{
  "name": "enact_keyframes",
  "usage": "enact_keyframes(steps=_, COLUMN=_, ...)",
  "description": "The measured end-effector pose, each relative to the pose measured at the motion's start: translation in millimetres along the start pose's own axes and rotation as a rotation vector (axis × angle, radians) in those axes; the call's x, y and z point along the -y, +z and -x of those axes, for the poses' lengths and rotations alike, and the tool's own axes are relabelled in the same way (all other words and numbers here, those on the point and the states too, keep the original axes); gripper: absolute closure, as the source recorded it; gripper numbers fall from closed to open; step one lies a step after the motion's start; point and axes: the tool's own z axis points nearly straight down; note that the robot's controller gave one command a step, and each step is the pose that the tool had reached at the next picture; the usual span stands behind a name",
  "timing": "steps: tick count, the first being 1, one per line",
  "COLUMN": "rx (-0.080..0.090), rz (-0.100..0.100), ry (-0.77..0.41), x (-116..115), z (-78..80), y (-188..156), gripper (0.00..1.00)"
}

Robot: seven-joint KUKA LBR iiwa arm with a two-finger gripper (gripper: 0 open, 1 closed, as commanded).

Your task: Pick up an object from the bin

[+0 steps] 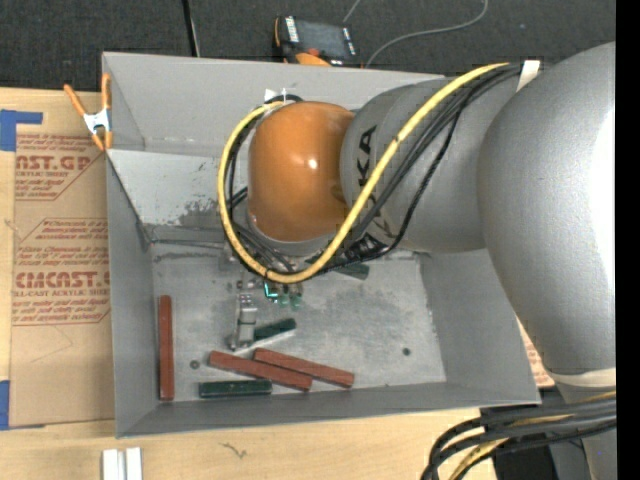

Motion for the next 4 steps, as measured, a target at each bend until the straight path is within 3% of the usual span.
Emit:
enact_keyframes(steps=1, rx=0.0, rz=-0.001, ry=-0.134, x=21, z=-26.2, y=94, gripper=0.0)
enact_keyframes(steps=2, rx=0.008, rz=0.0, ry=0.074, x=56, z=-23.5, y=60, gripper=0.0)
enact_keyframes(steps=3, rx=0.007, rz=0.002, ry=0.148, x=44, z=-22.2, y=61, gripper=0.0)
enact_keyframes(steps=4, rx=0.002, rz=0.001, ry=0.164, x=54, z=-29.2, y=92, gripper=0.0)
